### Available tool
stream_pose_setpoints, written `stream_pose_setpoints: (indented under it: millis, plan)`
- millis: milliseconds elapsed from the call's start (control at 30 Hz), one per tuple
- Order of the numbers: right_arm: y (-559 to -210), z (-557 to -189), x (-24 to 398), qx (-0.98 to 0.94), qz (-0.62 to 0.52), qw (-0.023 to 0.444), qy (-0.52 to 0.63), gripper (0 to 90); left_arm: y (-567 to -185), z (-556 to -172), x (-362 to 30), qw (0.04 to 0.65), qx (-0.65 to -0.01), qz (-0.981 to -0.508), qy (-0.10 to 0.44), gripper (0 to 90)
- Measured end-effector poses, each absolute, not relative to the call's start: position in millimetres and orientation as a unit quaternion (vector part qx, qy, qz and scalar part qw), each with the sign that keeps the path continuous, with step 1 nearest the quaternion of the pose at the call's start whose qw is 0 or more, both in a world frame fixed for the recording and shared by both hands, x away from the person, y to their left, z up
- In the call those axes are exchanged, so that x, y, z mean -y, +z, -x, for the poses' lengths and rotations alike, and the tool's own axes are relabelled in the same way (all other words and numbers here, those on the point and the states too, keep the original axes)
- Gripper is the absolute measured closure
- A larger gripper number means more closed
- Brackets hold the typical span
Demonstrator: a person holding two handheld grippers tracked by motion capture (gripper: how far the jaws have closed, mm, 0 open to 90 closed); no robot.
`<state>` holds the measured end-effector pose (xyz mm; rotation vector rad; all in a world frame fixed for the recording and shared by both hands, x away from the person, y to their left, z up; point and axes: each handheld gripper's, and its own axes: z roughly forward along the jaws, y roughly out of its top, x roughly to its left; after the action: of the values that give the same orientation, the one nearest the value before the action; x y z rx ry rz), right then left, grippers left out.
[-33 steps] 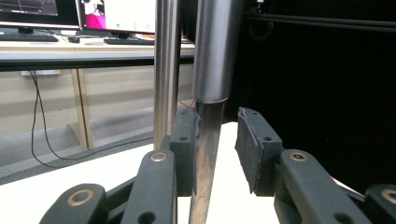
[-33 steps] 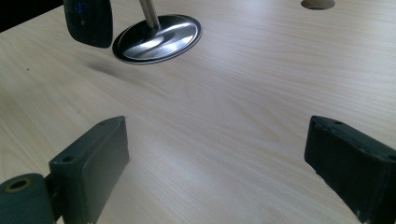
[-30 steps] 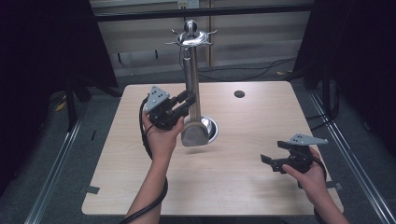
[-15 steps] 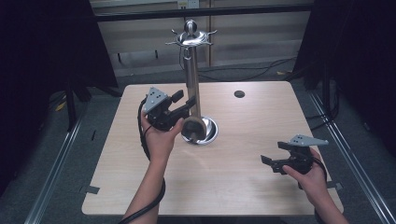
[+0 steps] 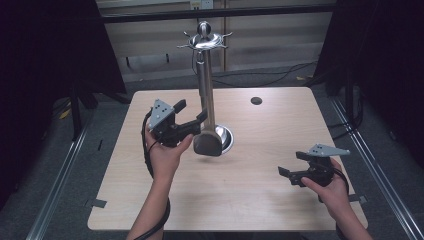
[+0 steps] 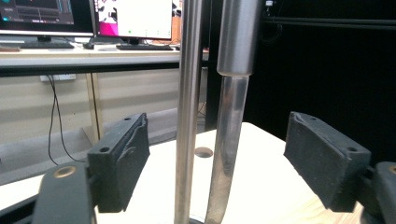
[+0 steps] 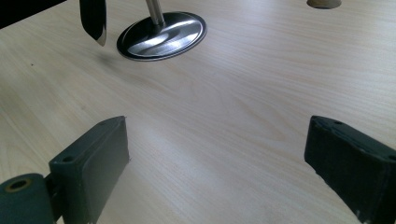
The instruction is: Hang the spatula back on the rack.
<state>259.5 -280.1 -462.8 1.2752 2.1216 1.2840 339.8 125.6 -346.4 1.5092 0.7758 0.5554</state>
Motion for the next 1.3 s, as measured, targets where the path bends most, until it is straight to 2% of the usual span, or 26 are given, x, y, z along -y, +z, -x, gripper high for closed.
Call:
stream_pose_setpoints:
  millis: [467,1300]
  plan:
    - [-463,-261,278,-0.750,-0.448,0.177,0.453,6.1,-365,-333,-142,0.611,-0.335,-0.672,0.250,9.1]
    - [-463,-260,276,-0.752,-0.446,0.175,0.452,6.1,-389,-317,-158,0.604,-0.339,-0.682,0.235,6.2]
